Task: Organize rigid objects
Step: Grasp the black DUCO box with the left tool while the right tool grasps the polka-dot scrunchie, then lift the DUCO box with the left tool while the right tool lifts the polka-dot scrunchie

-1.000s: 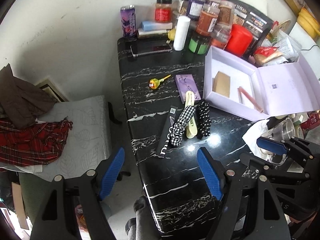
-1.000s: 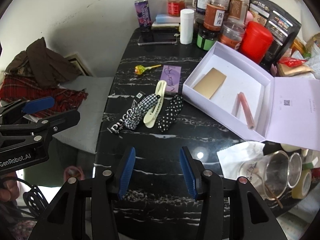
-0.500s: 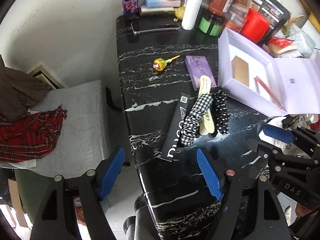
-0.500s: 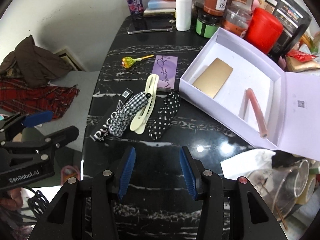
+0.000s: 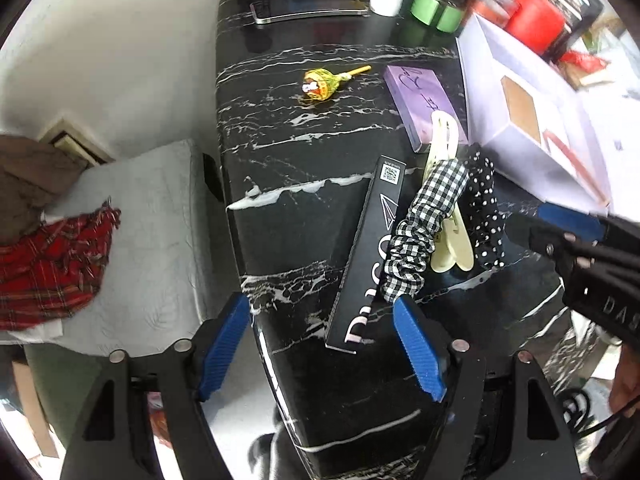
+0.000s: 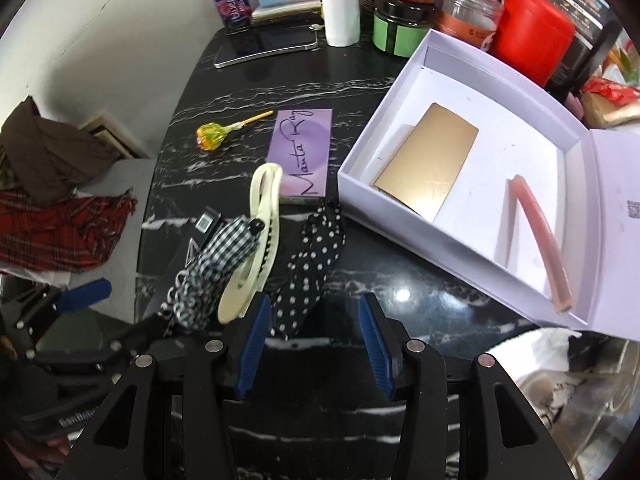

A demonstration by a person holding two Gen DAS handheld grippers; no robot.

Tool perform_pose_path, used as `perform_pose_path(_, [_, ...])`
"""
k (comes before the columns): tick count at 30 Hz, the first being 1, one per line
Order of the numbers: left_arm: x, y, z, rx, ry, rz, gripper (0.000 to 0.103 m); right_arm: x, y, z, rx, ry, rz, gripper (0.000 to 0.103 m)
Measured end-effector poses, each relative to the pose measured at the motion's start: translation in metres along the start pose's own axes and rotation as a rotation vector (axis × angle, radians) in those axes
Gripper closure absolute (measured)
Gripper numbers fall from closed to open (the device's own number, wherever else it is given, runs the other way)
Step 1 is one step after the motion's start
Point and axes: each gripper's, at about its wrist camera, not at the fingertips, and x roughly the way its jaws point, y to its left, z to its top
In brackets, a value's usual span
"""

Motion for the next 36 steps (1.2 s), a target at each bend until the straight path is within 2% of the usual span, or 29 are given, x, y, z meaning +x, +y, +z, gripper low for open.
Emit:
perform_pose_path(3, [0.004,-0.002,0.002,0.02,0.004,0.002,0.045,0.007,0.001,0.004,-0.007,0.019,0.021,0.057])
perform_pose_path(8, [0.014,-0.005,0.005,0.042,0.025,-0.03,0.046,0.022,0.005,0.009,-0.032,0.036,0.004,0.057])
perform_pose_path(9, [0.015,-0.006,0.005,0.044,0.021,-0.038,0.058,0.025,0.005,0.009,-0.031,0.042,0.002,0.057])
perform_pose_path(11, [0.02,-0.01,0.004,0.077,0.035,-0.036,0.071,0.031,0.005,0.01,-0.025,0.059,0.012,0.057])
perform_pose_path(12, [0.019,-0.012,0.003,0.091,0.019,-0.025,0.075,0.032,0.005,0.009,-0.022,0.065,0.013,0.058])
perform_pose_path(14, [0.019,-0.015,0.002,0.113,0.013,-0.032,0.081,0.034,0.004,0.008,-0.018,0.069,0.015,0.069])
perform_pose_path(16, [0.018,-0.015,0.001,0.106,0.016,-0.045,0.082,0.035,0.003,0.006,-0.017,0.073,0.014,0.085])
perform_pose_path(17, [0.018,-0.016,0.001,0.107,0.017,-0.049,0.084,0.034,0.003,0.004,-0.021,0.073,0.008,0.086])
perform_pose_path(29, [0.005,-0.018,-0.03,0.131,0.038,-0.102,0.084,0.023,0.005,-0.028,-0.033,0.1,0.008,0.087])
perform_pose_path(36, [0.006,-0.013,-0.057,0.149,0.102,-0.132,0.085,0.012,0.01,-0.062,-0.074,0.135,0.011,0.087])
